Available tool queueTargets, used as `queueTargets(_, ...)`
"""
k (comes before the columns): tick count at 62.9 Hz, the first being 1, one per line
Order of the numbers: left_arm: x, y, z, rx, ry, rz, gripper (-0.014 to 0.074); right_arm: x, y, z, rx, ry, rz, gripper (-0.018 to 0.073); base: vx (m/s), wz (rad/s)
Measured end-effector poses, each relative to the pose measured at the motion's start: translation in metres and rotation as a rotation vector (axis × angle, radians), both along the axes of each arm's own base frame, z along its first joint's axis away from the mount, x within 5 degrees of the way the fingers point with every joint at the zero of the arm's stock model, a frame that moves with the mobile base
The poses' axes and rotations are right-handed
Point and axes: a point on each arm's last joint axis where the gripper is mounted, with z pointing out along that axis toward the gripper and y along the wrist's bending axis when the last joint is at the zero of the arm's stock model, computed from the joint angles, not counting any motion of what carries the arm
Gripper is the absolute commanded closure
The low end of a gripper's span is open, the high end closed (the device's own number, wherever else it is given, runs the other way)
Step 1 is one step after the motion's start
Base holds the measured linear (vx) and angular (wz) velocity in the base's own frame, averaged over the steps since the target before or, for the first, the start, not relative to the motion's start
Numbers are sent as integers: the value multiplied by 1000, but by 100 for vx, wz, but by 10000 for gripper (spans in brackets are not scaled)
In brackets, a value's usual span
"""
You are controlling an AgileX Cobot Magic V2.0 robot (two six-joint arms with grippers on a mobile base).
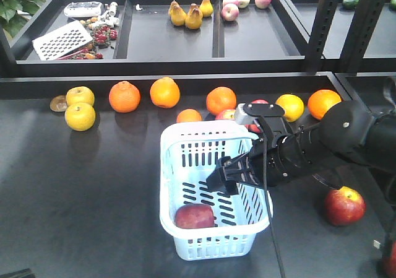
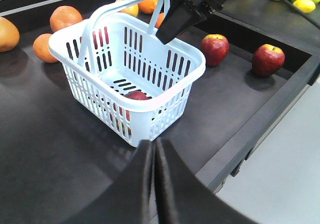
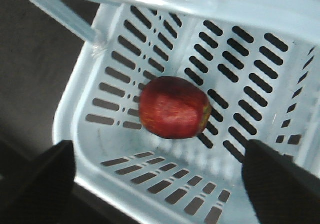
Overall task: Pick three apples into basket with both arms
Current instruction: 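Carry the apple over the basket and release it inside, then move the right gripper back to the next red apple and grasp it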
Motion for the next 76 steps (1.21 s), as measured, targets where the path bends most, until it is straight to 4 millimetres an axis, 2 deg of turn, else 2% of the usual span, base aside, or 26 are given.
queueTargets(6,0,0,0,0,0,0,603,-7,-2,10,-12,-4,29,249,0,0)
queueTargets(12,0,0,0,0,0,0,603,-19,-10,23,-60,-5,52,497,0,0)
queueTargets(15,0,0,0,0,0,0,603,-25,-15,29,-110,-5,64,575,0,0)
queueTargets(25,0,0,0,0,0,0,603,-38,-39,47,-285,-42,-21,568,0,0)
queueTargets(35,0,0,0,0,0,0,603,-39,-63,59,-461,-123,-174,566,0,0)
queueTargets(46,0,0,0,0,0,0,603,-31,-82,57,-528,-118,-284,564,0,0)
queueTargets(57,0,0,0,0,0,0,603,-14,-121,45,-513,-54,-399,523,0,0)
queueTargets(65,0,0,0,0,0,0,603,-4,-149,29,-461,24,-429,396,0,0)
queueTargets(71,0,0,0,0,0,0,603,2,-163,18,-415,66,-436,229,0,0)
queueTargets(76,0,0,0,0,0,0,603,7,-176,4,-386,115,-446,55,0,0)
